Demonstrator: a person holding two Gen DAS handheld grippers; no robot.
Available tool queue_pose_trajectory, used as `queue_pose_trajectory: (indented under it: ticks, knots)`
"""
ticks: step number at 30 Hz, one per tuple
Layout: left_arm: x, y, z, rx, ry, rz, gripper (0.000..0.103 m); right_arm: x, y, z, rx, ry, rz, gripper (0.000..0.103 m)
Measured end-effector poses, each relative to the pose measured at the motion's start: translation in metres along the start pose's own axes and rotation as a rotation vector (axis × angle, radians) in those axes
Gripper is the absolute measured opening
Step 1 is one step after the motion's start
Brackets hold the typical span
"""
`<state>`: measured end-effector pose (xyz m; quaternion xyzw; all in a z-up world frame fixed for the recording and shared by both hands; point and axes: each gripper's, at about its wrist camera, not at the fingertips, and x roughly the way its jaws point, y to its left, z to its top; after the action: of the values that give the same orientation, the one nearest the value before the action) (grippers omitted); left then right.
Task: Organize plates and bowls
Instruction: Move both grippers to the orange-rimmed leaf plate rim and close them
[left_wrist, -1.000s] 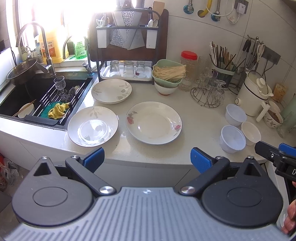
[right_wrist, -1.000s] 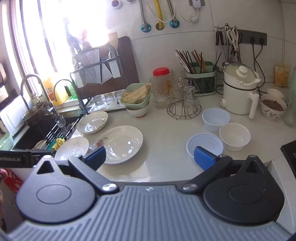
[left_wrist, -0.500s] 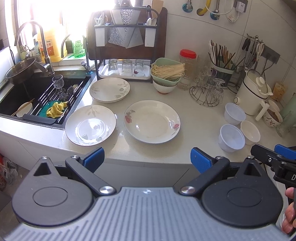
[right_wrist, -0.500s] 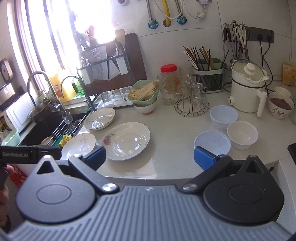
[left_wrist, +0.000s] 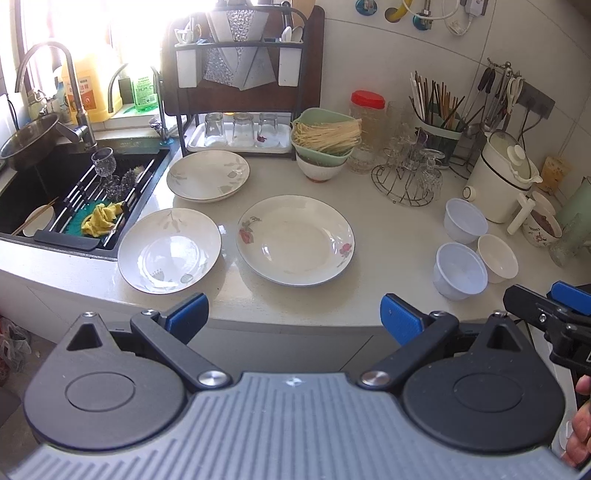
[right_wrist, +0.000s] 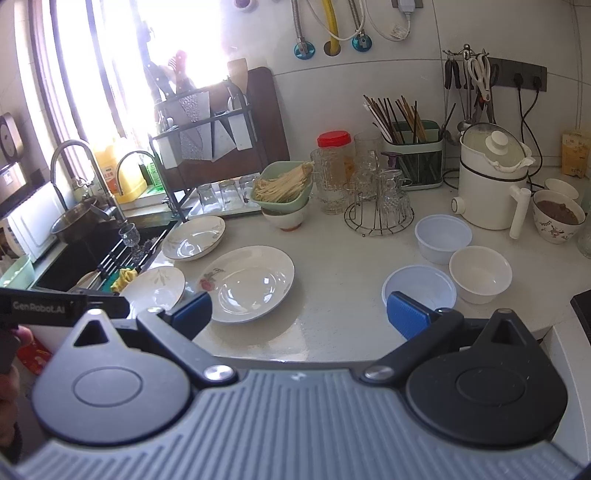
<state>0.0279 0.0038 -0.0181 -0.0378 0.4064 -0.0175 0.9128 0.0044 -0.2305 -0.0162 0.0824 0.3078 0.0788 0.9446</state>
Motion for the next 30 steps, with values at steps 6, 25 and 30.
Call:
queue_pose_trajectory:
  ticks: [6,25,30]
  knots:
    - [0.012,0.000,0.013,0.033,0.003,-0.030,0.101,0.007,0.000,0.004,0.015,0.023,-0.006,0.103]
    - [0.065,0.081,0.050,0.059,0.084,-0.078,0.101,0.053,0.052,0.011,0.096,0.074,0.027,0.103]
    - [0.079,0.098,0.069,0.109,0.083,-0.110,0.101,0.072,0.073,0.020,0.123,0.078,0.011,0.103]
